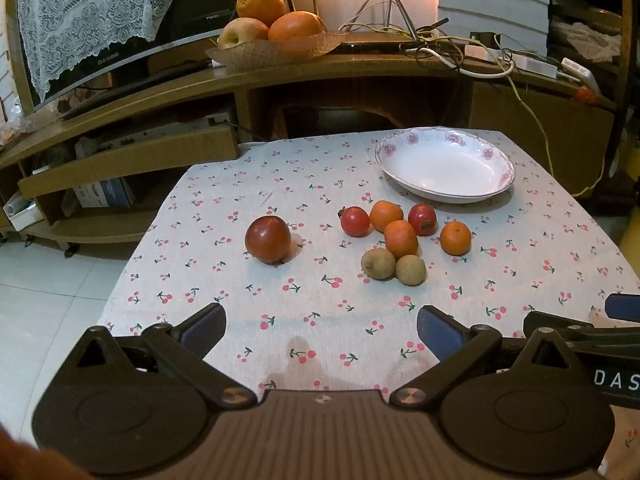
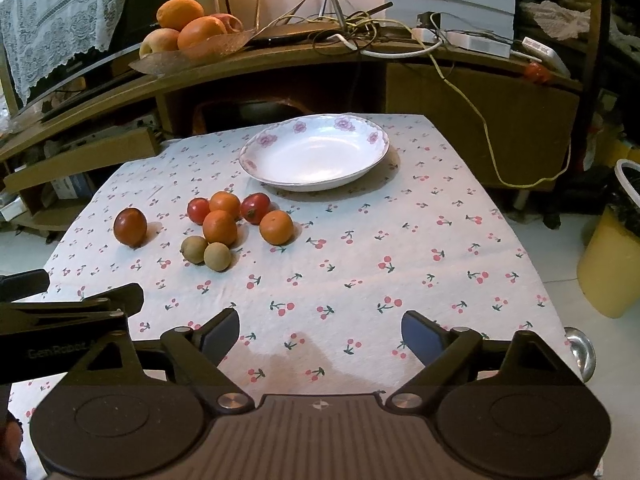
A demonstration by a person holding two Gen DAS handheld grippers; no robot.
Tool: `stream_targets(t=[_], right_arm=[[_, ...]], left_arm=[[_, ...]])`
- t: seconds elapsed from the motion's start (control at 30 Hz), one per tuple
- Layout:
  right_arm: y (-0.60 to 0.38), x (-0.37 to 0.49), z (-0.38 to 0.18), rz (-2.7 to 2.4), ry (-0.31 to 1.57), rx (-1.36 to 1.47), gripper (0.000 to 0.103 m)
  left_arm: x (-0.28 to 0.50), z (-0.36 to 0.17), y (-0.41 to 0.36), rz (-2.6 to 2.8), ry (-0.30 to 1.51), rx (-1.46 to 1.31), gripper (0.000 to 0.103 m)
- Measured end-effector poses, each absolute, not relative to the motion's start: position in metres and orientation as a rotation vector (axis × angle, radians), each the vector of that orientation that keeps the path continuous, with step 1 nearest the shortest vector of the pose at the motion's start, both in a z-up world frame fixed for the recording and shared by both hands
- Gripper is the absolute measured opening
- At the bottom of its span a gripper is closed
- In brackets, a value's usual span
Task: Organize fruits
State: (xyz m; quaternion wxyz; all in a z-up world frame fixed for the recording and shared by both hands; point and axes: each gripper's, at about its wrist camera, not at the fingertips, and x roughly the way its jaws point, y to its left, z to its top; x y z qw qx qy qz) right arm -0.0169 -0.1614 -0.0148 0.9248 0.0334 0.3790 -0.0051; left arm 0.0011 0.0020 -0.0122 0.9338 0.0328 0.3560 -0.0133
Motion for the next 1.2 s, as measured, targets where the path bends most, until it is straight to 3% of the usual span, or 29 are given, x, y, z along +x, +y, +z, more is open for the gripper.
stream_targets(t=[1.2], right_arm=[[-0.1542, -0.0194, -0.0131, 0.034, 0.787, 0.071, 0.075]], left_arm=[[0.0027, -0.0154, 0.0061, -0.063, 0.757, 0.028, 0.102]])
